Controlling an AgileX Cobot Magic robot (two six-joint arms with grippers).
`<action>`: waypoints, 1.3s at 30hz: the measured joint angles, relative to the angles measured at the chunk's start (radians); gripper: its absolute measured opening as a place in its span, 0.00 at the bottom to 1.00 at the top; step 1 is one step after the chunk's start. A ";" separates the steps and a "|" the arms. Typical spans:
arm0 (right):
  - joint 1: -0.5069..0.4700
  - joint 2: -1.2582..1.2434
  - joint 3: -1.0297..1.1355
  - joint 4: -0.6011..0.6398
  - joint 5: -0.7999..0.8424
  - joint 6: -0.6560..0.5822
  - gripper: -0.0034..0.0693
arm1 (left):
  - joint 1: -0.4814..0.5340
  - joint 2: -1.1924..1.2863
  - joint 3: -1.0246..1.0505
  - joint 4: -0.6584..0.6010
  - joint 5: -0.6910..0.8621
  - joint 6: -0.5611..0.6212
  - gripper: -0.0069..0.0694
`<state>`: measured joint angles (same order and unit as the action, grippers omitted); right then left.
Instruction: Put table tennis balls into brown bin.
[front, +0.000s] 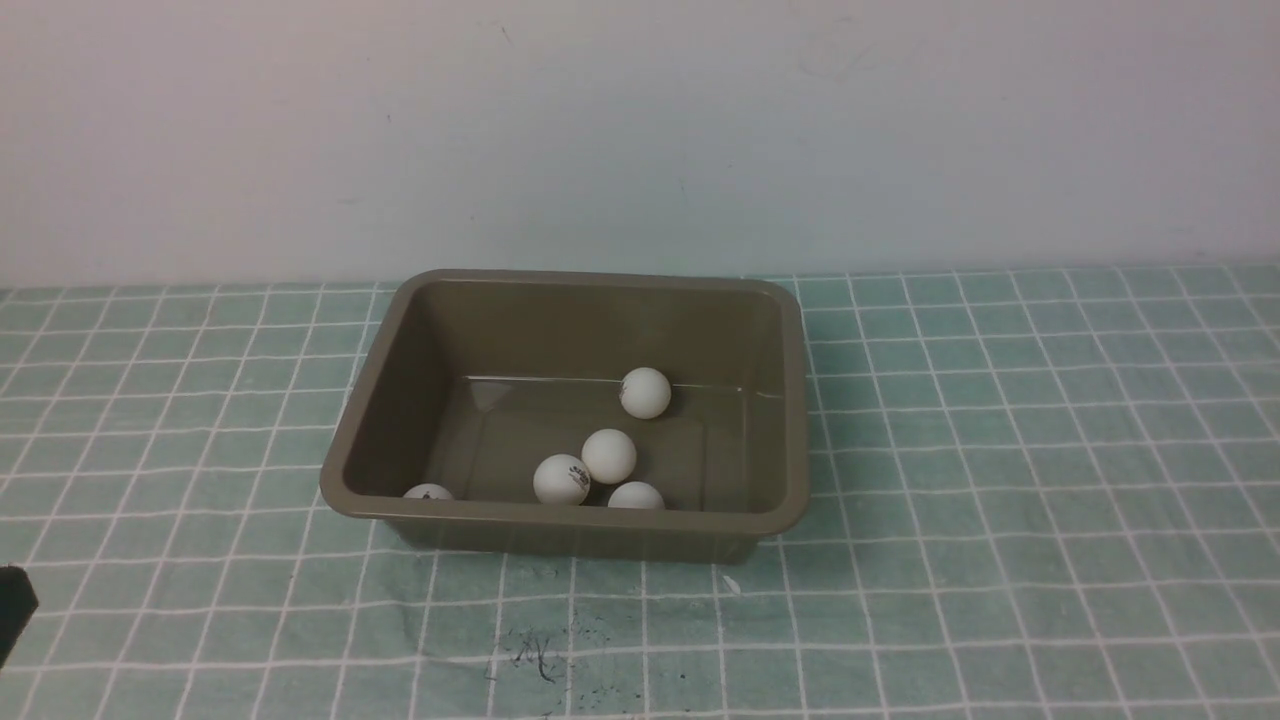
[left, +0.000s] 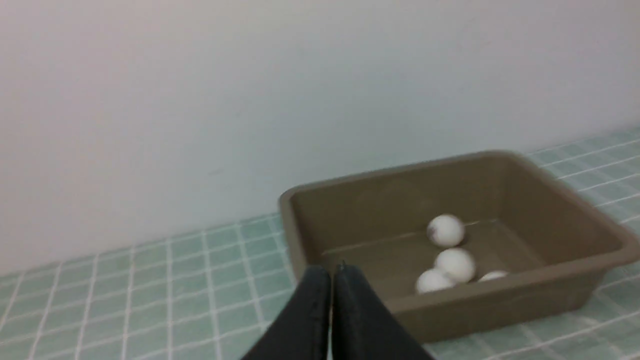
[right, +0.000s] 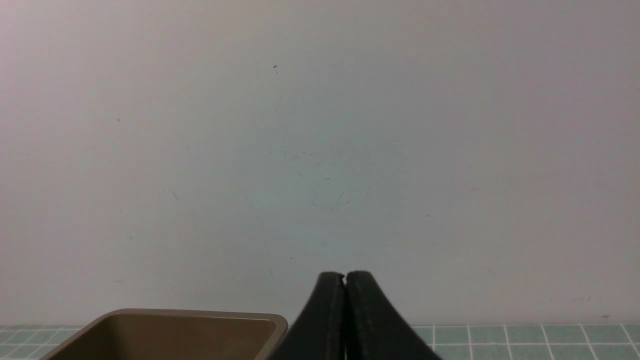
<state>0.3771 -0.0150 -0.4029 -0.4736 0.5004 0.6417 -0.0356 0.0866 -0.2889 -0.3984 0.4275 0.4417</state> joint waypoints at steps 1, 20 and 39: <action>0.000 0.000 0.000 0.000 0.000 0.000 0.03 | 0.000 -0.002 0.010 0.000 0.000 -0.008 0.08; 0.000 0.000 0.000 0.000 0.003 0.000 0.03 | 0.000 -0.097 0.316 0.289 -0.061 -0.232 0.08; 0.000 0.000 0.000 0.000 0.003 0.000 0.03 | 0.000 -0.097 0.316 0.289 -0.061 -0.234 0.08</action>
<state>0.3771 -0.0151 -0.4029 -0.4736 0.5037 0.6417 -0.0356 -0.0109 0.0272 -0.1092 0.3666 0.2081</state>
